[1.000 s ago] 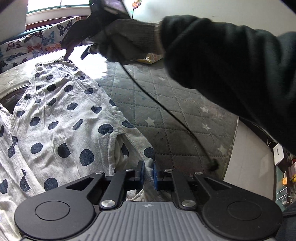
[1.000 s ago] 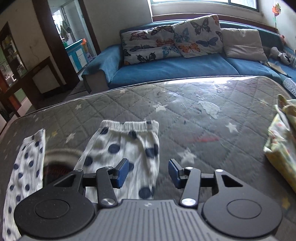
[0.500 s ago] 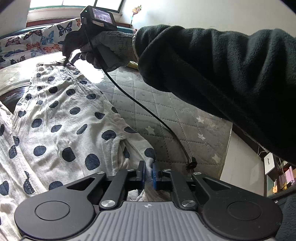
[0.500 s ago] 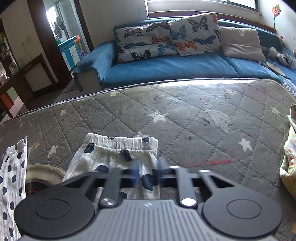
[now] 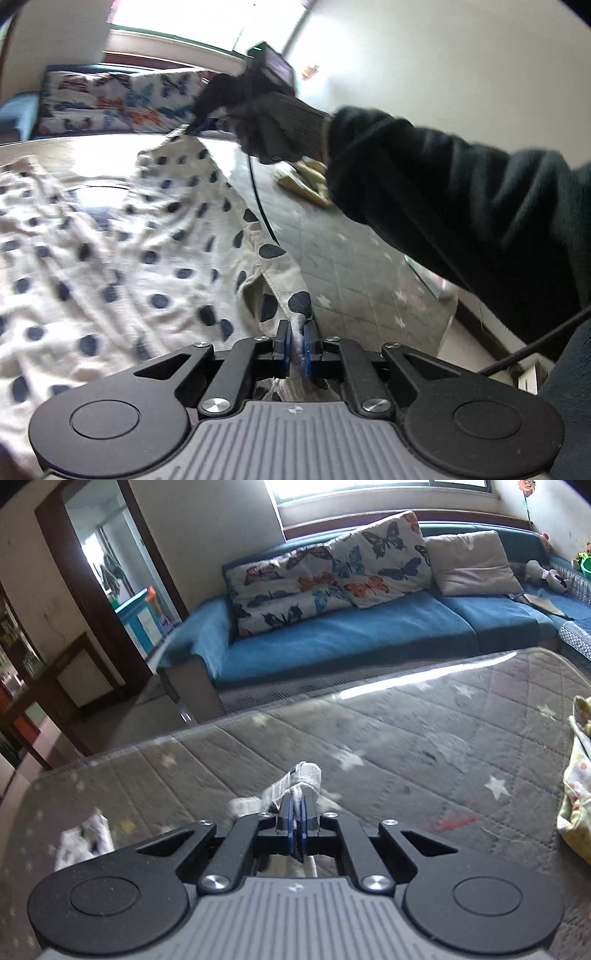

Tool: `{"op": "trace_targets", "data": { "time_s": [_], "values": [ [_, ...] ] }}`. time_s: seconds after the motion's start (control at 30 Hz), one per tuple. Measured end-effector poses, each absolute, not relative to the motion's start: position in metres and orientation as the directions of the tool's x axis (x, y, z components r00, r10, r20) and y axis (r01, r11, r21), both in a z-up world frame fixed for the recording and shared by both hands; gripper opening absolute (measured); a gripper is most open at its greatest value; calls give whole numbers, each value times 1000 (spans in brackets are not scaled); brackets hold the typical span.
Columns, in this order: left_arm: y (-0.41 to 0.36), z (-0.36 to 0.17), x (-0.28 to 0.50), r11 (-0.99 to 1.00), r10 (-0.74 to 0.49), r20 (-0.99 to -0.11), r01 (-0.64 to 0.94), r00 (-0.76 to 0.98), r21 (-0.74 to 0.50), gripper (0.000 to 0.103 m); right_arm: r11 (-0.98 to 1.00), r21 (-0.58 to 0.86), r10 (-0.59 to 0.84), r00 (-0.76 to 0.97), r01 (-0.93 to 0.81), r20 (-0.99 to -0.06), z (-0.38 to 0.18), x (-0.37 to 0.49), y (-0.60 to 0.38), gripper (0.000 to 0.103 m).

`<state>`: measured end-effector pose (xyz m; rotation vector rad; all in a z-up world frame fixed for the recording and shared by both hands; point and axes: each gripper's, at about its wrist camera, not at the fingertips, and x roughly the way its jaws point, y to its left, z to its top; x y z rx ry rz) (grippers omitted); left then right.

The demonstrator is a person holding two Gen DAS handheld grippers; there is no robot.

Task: Fold clothes
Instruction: 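Lift the pants by the waistband with both grippers and shake them out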

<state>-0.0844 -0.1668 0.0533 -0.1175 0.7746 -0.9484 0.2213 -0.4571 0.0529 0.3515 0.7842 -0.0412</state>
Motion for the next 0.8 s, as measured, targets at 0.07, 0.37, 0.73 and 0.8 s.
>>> {"op": "trace_targets", "data": {
  "time_s": [0.07,0.37,0.73,0.8],
  "values": [
    [-151,57,-87,617,-764,-528,662,372,-426,7,940,304,102,720,157,-686,61,224,-447,3],
    [-77,76,-98,684,-730,-455,545,510,-486,7,933,349,168,760,82,-627,92,242,-371,3],
    [-24,70,-119,738,-654,-444,389,612,-552,7,944,329,240,741,-28,-627,78,270,-252,3],
    [-3,74,-124,740,-648,-445,371,618,-561,7,948,314,255,730,-58,-634,70,273,-225,3]
  ]
}}
